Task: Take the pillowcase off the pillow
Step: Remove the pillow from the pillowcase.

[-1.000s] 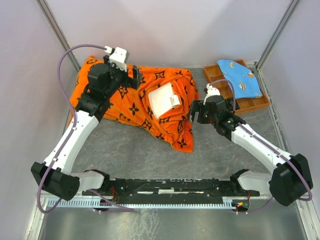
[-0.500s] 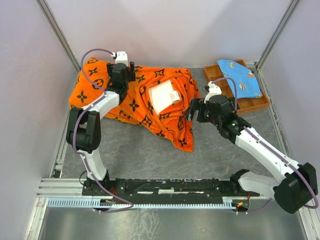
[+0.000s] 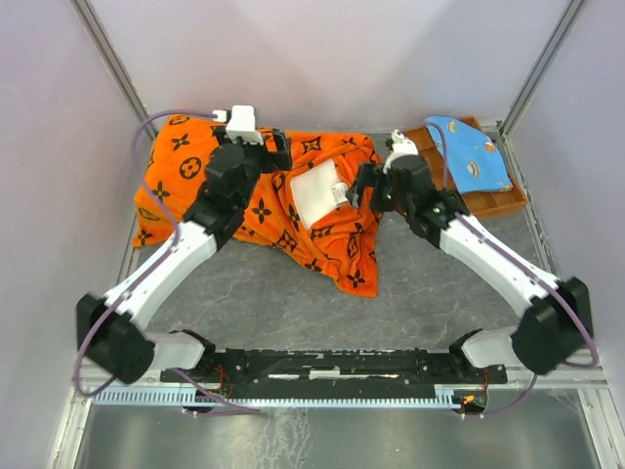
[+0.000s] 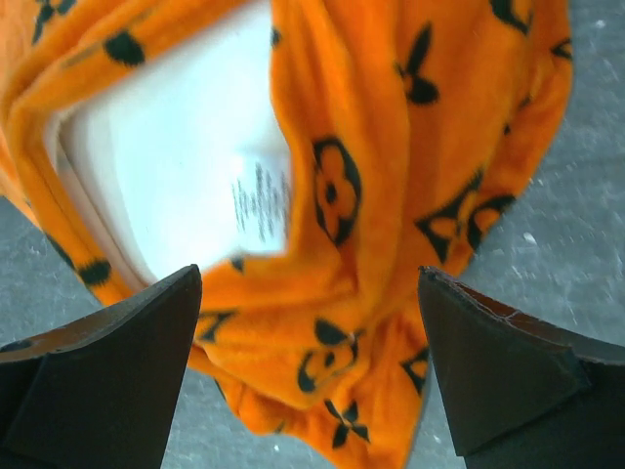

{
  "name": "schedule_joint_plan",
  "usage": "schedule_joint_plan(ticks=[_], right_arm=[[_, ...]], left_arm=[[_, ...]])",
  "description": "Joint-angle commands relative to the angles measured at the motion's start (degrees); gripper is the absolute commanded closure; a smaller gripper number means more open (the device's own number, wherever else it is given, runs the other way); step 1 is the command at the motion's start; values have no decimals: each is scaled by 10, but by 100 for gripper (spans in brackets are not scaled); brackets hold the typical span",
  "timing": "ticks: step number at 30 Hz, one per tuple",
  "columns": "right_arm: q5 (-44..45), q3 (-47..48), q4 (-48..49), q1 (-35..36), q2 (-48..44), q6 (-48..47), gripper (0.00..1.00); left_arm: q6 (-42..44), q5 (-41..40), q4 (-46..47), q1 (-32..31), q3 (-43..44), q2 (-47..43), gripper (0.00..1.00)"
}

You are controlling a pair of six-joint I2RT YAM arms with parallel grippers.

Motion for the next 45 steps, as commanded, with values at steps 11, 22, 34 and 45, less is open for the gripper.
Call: schedule_joint_plan(ticks=[11,22,34,45], right_arm=[[8,150,19,1,223,-23,22],[106,13,49,-21,196,-28,99],[66,148,34,-23,173,-107,54],[11,288,1,-29,285,-99,53]], left_arm=[[-361,163,-118,-29,63,-140,1],[-385,246,-181,-29,155,-133,1],[-445,326,-51,-19,89,-132,1],[-485,373,-8,-33,55,-113,1]])
